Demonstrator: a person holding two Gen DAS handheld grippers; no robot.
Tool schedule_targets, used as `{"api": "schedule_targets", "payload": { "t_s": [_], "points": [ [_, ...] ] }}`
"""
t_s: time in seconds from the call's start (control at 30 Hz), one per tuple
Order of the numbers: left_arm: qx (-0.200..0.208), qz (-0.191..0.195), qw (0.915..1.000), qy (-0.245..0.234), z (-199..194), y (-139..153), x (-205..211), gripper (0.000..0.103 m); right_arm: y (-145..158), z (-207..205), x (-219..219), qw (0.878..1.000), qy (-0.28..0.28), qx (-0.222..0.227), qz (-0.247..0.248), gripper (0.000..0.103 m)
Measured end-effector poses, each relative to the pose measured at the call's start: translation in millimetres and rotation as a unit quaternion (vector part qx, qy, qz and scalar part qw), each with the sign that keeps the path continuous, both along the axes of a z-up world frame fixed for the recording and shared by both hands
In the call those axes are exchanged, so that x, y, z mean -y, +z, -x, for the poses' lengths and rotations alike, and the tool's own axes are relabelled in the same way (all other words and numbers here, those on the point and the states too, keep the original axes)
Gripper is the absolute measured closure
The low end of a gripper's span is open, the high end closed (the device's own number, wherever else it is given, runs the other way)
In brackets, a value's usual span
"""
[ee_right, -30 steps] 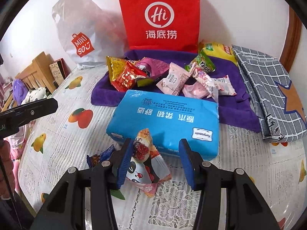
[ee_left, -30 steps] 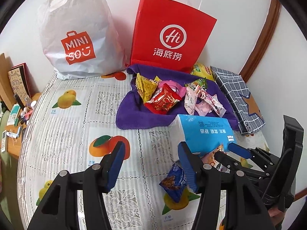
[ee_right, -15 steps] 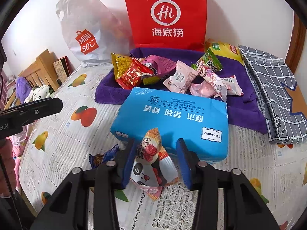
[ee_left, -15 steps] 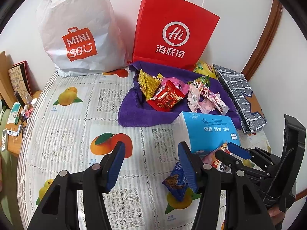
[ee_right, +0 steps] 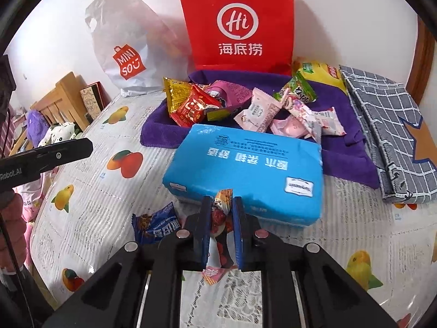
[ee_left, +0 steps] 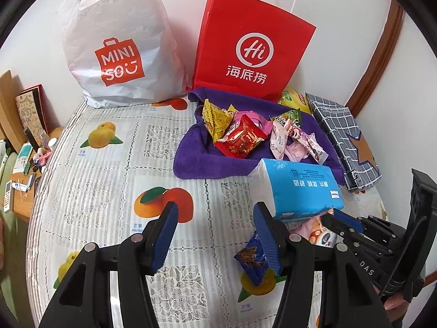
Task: Organize snacks
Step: 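Grasp the panda-print bag with the right tool while the left tool grasps the blue packet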
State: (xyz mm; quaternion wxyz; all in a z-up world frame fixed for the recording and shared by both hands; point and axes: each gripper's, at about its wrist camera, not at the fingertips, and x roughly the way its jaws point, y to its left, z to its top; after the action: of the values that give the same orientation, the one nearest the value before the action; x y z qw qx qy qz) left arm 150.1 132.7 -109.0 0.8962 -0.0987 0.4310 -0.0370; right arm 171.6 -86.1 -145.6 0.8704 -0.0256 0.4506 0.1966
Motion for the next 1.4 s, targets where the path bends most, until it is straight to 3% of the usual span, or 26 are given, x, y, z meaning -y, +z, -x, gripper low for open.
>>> {"api": "schedule_targets", "payload": {
  "t_s": [0.37,0.6,0.77,0.97,1.1,1.27,1.4],
  "points": [
    [0.000,0.001,0.9998,-0.018,2,-3,22,0.048,-8,14,61,0.998,-0.058,-0.015,0.015,0.087],
    [-0.004,-0.001,0.9995,-0.031,3,-7,37,0.048,-5,29,83,0.997,-0.072,-0.003,0.014,0.052],
    [-0.004,-0.003,0.9994,-0.035,5,-9,45,0.048,-7,32,75,0.999,-0.046,0.004,0.003,0.043],
    [-0.010,-0.010,0.9993,-0.033,9,-19,45,0.048,-37,23,62,0.999,-0.035,-0.016,0.024,0.040],
    [-0.018,-0.010,0.9993,-0.032,7,-27,44,0.048,-44,19,66,0.999,-0.034,-0.010,0.007,0.035],
    [-0.031,-0.007,0.9982,-0.050,4,-41,54,0.048,-50,11,67,1.000,-0.023,-0.020,-0.006,0.031],
    [-0.043,-0.009,0.9967,-0.068,1,-55,64,0.048,-65,2,60,0.999,-0.016,-0.045,0.011,0.031]
  ]
}}
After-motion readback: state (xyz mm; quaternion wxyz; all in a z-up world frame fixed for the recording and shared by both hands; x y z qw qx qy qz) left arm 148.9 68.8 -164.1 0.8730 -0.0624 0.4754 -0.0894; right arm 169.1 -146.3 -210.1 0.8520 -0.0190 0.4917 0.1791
